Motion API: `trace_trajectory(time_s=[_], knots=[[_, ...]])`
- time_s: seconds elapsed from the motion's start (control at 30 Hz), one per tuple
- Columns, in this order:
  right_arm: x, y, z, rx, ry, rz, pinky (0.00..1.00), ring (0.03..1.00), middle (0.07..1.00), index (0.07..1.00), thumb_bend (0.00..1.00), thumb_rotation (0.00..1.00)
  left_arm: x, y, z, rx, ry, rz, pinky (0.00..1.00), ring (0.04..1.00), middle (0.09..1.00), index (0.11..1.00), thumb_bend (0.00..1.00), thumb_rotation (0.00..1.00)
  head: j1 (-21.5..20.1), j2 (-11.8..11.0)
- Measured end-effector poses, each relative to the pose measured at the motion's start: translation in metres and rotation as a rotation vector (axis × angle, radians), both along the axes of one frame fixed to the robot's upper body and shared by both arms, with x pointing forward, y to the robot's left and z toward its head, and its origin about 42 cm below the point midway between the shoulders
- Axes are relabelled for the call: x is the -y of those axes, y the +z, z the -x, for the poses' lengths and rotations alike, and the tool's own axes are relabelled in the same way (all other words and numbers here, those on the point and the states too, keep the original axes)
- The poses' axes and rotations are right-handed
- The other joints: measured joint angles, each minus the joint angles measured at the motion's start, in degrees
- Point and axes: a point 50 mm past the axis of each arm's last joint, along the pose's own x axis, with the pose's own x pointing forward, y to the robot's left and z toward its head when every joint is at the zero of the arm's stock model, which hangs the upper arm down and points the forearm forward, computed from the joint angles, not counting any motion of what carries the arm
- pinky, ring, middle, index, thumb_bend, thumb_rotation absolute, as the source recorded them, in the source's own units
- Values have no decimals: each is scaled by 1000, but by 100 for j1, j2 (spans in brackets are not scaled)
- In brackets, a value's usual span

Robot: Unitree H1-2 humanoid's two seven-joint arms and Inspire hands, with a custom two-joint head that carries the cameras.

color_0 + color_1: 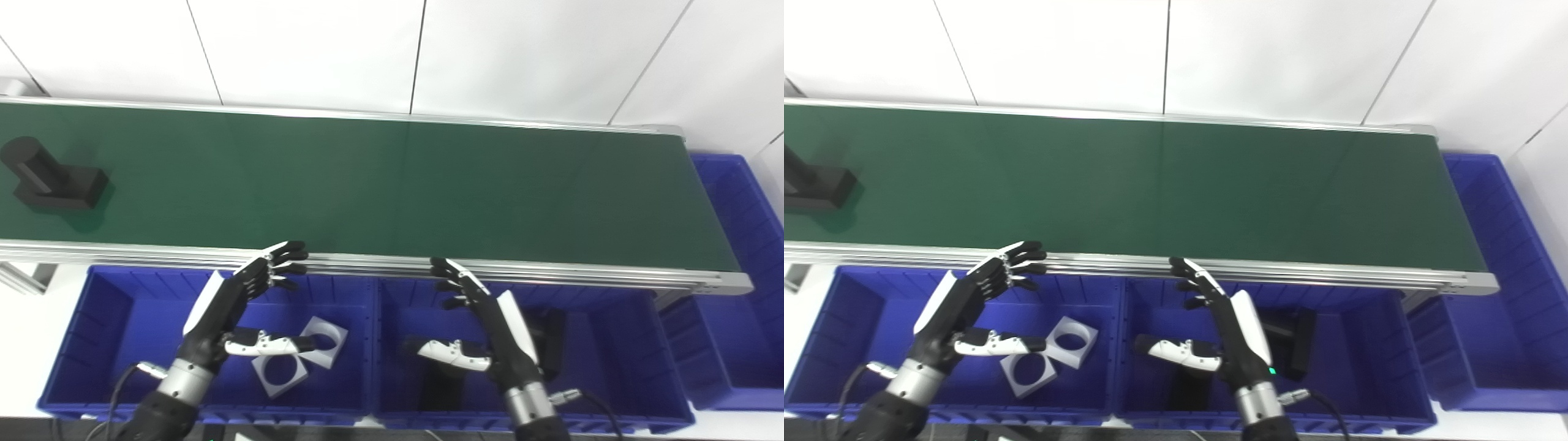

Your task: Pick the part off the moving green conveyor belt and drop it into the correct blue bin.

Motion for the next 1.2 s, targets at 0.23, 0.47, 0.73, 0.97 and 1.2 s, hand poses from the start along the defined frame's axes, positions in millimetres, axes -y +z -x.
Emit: trace_trajectory(time_s=[0.23, 0.47, 0.73, 0.97, 1.2], knots=[[13, -2, 4, 1, -4, -15, 647, 760, 822, 846, 712, 269, 15, -8, 8, -9, 9, -7, 612, 733, 817, 832, 883, 220, 833, -430], [21, -5, 5, 30, 2, -42, 662, 776, 827, 851, 692, 186, 28, -18, 11, -20, 2, 1, 607, 726, 815, 829, 904, 230, 1274, -782], [25, -12, 8, 9, 1, -20, 646, 764, 820, 846, 696, 151, 32, -26, 12, -39, 6, -4, 590, 711, 805, 823, 915, 240, 1327, -1143], [29, -20, 10, 6, 14, -8, 653, 772, 825, 852, 694, 145, 36, -37, 14, -71, 7, -9, 571, 691, 794, 803, 930, 222, 1547, -1696], [33, -37, 14, -12, 3, -46, 628, 750, 813, 846, 719, 2, 36, -41, 9, -72, 2, -34, 566, 689, 785, 787, 968, 233, 1714, -2021]])
